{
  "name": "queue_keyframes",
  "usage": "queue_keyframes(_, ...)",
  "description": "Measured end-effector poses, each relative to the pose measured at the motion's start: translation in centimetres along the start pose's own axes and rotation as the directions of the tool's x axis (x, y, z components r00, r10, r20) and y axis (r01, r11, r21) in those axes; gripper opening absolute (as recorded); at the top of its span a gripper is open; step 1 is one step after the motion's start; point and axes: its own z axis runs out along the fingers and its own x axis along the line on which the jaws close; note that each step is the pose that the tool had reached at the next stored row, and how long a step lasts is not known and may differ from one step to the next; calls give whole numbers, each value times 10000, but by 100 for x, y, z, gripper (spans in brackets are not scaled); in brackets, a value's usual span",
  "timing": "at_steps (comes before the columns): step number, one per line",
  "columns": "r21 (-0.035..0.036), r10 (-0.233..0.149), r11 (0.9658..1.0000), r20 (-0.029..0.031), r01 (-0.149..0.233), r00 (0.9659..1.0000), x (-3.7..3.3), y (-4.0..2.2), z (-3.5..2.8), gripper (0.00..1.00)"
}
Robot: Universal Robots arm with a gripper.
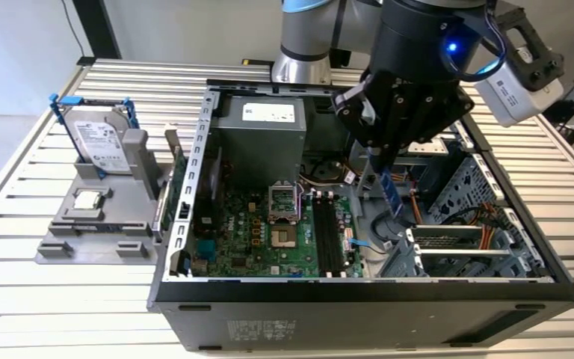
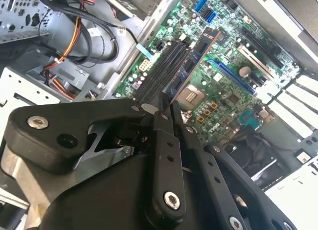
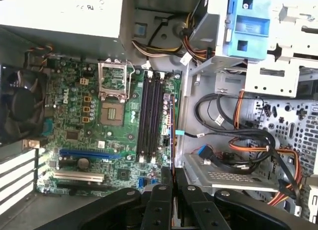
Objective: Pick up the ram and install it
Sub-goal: 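Insert the ram into the slot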
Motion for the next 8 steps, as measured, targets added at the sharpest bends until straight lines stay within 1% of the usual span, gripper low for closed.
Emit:
queue_keyframes(4, 14, 277, 9996, -2, -277, 9996, 0, 6, 2, 0)
queue_keyframes(8, 15, 284, 9996, -3, -284, 9996, 0, 6, 2, 0)
